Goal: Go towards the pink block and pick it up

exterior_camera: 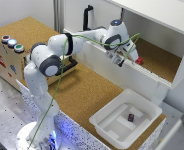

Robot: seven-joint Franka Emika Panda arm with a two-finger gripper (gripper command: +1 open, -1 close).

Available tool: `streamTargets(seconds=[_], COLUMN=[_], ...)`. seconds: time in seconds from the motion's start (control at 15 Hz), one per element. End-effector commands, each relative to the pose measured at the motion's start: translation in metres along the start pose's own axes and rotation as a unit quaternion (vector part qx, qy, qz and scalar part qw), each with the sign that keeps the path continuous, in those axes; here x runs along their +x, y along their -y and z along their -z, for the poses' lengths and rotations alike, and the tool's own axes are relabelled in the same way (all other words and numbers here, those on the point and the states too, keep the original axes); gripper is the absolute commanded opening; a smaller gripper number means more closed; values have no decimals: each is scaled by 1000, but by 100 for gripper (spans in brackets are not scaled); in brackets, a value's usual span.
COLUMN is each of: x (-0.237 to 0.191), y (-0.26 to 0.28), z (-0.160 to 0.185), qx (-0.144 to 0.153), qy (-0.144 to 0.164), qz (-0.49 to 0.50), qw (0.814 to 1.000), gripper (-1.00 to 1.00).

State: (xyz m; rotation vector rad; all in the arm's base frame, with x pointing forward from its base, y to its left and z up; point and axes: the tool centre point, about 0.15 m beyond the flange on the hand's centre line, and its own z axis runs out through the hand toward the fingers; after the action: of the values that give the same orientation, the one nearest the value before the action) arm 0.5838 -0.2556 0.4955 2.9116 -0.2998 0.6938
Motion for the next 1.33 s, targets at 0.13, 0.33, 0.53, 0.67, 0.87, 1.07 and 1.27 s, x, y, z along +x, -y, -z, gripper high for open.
streamTargets(seconds=[0.13, 0.33, 0.53, 0.67, 0.87, 1.07, 1.27], x=[47, 50, 57, 62, 70, 81, 86], y=[-34, -23, -11, -2, 14, 23, 29], z=[-33, -40, -48, -52, -63, -72, -75], qx=[99, 101, 105, 107, 99, 106, 101], qy=[51, 43, 45, 42, 46, 56, 53], qz=[70, 83, 82, 86, 86, 83, 80], qw=[991, 990, 990, 990, 990, 989, 990], gripper=[100, 100, 100, 100, 100, -100, -100])
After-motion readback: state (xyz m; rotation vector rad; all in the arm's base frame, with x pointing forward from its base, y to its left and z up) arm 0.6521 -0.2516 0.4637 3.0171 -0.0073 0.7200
